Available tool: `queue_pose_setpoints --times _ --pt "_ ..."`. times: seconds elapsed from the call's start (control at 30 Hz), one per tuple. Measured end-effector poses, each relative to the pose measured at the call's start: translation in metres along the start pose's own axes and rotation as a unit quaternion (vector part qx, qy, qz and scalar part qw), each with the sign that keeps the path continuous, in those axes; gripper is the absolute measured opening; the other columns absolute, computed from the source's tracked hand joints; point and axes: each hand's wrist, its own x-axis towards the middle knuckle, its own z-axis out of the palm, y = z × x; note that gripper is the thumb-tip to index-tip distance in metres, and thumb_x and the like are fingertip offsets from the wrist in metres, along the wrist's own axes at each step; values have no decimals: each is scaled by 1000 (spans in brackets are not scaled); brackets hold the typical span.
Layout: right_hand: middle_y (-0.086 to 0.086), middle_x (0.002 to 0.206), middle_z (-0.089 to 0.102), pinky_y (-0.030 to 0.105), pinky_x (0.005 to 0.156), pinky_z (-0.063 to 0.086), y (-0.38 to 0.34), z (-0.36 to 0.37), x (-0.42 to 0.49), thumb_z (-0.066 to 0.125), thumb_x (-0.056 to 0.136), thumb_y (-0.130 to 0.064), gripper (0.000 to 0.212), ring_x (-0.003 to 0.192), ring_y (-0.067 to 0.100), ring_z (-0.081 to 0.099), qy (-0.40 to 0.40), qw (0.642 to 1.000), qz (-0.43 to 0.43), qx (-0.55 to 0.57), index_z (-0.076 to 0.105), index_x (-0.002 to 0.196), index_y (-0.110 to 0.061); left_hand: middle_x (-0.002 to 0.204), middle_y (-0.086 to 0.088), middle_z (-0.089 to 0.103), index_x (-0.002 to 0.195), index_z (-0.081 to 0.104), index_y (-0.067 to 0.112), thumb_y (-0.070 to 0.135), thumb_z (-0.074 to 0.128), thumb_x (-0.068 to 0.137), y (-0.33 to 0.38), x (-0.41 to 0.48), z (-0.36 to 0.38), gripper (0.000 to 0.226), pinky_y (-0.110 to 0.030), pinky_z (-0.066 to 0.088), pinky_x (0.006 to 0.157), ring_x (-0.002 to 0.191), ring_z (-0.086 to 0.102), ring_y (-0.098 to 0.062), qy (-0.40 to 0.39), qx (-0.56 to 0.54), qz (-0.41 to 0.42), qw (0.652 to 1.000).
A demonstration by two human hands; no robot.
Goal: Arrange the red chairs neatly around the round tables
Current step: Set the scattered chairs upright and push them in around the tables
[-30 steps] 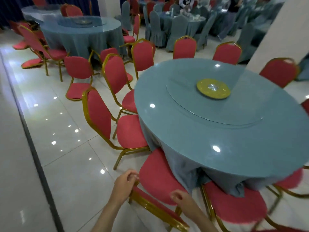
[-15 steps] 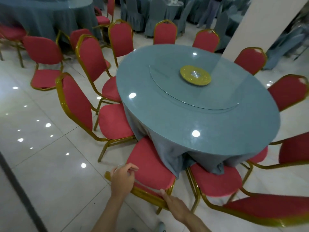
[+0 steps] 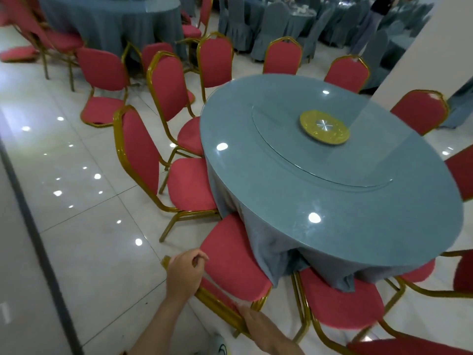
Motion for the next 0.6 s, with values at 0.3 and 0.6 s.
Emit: queue_pose_setpoints --times 0.3,0.6 --pt "-22 101 72 22 93 52 -47 -32 22 59 98 -39 15 92 -11 64 69 979 -158 -104 69 94 -50 90 10 73 88 74 23 3 54 101 13 10 -54 32 -21 52 84 91 68 -7 17 -150 -125 981" --pt "-26 100 74 15 85 52 -144 -27 54 55 103 -27 21 98 -5 69 43 962 -260 -67 72 107 -38 88 21 72 89 75 25 7 54 102 -4 13 -121 31 -20 53 82 88 66 2 87 -152 -152 973"
